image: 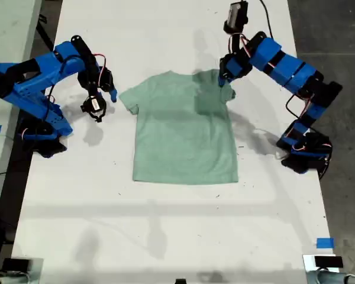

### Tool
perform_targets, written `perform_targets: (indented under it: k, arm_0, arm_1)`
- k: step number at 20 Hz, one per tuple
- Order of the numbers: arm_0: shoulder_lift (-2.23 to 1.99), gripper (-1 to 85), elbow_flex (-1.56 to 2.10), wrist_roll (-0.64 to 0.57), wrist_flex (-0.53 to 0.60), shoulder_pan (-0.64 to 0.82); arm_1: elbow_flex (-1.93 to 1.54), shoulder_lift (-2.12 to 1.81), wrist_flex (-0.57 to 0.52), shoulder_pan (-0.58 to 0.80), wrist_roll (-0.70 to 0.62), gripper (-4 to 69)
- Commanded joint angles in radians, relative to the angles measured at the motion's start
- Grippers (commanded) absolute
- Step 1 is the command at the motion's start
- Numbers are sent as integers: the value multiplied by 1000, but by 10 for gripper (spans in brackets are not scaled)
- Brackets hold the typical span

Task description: Fold tshirt

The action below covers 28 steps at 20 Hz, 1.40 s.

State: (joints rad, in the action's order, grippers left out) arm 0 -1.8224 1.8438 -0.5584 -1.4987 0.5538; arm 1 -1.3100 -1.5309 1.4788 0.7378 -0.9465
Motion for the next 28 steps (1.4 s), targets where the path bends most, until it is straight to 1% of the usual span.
perform_targets:
  k: [1,4,8,9,10,11,12,14,17,18,19,21,22,24,28]
  arm_0:
    - [-5,134,-21,14,9,-29]
    - [-5,134,-21,23,12,-37]
    - [-5,135,-21,34,17,-49]
    - [-5,137,-21,35,17,-51]
    - [-5,145,-21,38,18,-51]
    - [-5,154,-21,40,18,-52]
    - [-5,164,-21,41,20,-54]
    - [-5,174,-21,44,20,-55]
    - [-9,180,-21,51,15,-58]
    - [-14,180,-21,54,14,-60]
    - [-15,180,-21,54,12,-63]
    - [-26,185,-21,55,8,-63]
    - [-32,185,-21,55,3,-63]
    - [-43,189,-21,55,-5,-57]
    - [-48,190,-21,55,-8,-54]
  arm_1:
    - [225,97,5,-143,106,-19]
    - [396,301,-51,-253,187,-19]
    - [400,451,-195,-291,241,-16]
    - [402,483,-222,-302,239,20]
    - [411,506,-241,-311,244,156]
    - [413,512,-255,-322,244,265]
    - [419,506,-253,-328,244,288]
    - [419,465,-216,-327,238,289]
    - [388,359,-107,-311,225,290]
    - [337,298,-89,-298,225,285]
    - [287,236,-63,-284,225,273]
    - [224,135,26,-255,209,233]
    - [178,77,49,-238,202,231]
    - [18,-81,57,-196,216,228]
    - [-436,-456,-18,-80,259,232]
